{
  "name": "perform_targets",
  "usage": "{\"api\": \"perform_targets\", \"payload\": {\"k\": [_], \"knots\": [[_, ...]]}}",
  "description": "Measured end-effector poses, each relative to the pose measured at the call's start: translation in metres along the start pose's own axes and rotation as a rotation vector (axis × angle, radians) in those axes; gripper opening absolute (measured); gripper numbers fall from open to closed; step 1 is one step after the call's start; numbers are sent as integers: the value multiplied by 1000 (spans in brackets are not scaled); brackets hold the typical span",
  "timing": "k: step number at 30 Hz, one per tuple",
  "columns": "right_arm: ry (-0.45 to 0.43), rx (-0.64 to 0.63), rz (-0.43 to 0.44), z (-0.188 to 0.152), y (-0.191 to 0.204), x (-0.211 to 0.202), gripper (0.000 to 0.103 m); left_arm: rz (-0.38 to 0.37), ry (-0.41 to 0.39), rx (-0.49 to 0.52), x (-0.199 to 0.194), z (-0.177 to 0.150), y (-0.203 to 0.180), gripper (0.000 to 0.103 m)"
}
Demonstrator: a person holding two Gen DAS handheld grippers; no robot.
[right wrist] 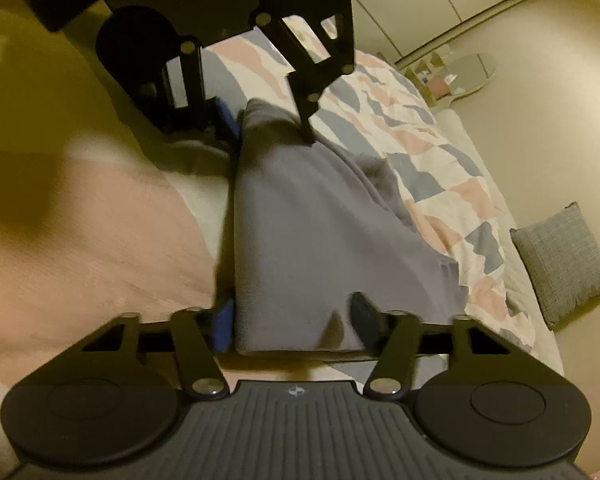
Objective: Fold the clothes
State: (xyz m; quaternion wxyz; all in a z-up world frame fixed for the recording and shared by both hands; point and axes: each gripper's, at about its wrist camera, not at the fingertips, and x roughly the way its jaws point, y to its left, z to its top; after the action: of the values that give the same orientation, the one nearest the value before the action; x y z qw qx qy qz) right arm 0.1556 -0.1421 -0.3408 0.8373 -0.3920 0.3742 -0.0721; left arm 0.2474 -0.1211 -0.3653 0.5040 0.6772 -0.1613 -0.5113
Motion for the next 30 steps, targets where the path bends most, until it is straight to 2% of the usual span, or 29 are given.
{"api": "perform_targets", "payload": {"k": [1,4,7,16,19,25,30], "knots": [[-3,4,20,-1,-2,1,38,-18,3,-29,0,1,6,23],[-15,46,100,-5,-18,2,27,-73,13,-144,-3,4,32,19],[-23,146,212,-9,-45,0,23,-126,38,-284,-4,7,61,18],[-25,541,674,-31,-149,25,16,-227,132,-460,7,22,132,17],[-40,626,778,-44,-183,38,16,-247,161,-527,26,32,169,16],[-43,777,921,-78,-265,79,16,-244,216,-647,88,56,234,16],[-15,888,941,-109,-337,136,16,-209,237,-731,165,68,272,16]]}}
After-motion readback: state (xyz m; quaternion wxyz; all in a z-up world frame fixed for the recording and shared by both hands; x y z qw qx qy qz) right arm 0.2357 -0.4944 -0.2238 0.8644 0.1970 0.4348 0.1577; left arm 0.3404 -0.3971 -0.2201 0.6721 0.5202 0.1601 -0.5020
